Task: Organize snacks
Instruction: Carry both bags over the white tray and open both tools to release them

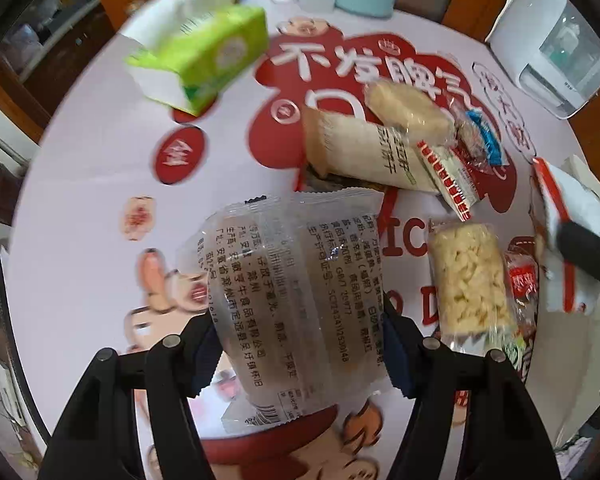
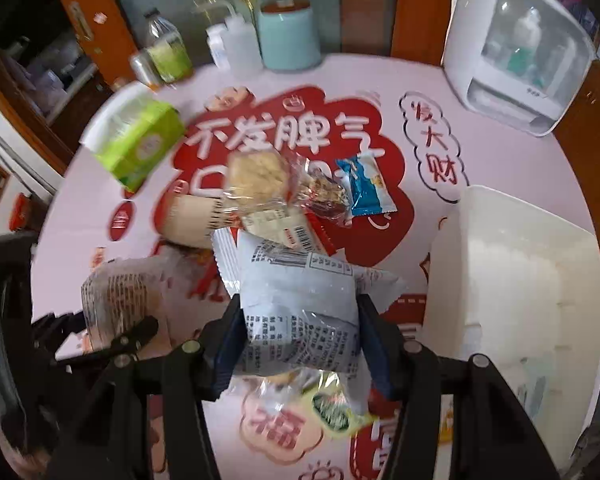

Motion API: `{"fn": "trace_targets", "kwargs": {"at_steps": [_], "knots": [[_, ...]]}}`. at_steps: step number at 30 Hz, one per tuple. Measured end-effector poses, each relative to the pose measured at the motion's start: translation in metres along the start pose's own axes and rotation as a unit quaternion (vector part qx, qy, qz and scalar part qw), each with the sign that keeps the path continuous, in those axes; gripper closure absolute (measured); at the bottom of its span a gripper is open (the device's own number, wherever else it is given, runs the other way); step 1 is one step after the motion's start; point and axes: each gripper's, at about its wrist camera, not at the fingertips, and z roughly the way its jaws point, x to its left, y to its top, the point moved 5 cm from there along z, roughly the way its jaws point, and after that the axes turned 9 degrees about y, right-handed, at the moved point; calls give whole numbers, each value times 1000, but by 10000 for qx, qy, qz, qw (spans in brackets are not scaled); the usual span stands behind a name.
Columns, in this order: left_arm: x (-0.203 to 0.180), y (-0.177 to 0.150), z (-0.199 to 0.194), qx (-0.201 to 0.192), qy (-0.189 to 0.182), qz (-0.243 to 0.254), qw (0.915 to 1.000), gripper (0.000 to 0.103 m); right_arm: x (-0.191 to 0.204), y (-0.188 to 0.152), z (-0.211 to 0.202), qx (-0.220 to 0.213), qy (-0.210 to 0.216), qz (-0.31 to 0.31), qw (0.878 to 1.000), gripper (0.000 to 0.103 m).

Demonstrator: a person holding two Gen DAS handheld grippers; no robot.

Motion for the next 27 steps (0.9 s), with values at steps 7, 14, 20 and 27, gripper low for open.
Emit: {"fn": "trace_targets", "kwargs": {"at_steps": [7,14,20,27], "knots": [[9,-2,-71,-538,-46,-4,9985,37,3,-33,-71,-620,236,15,9978,48],[-50,8,-147,-1176,-389,460,9912,37,-14,-58,-151,-1504,-11,61,9886,48],[-134,14,-200,-1634,-764,1025,9782,36,-46,-69,-196,-2008,-278,173,9791,48],[-226,19,-217,-1738,-1007,1503,9680,36,-103,-82,-224,-2332,-650,535,9688,48]]}}
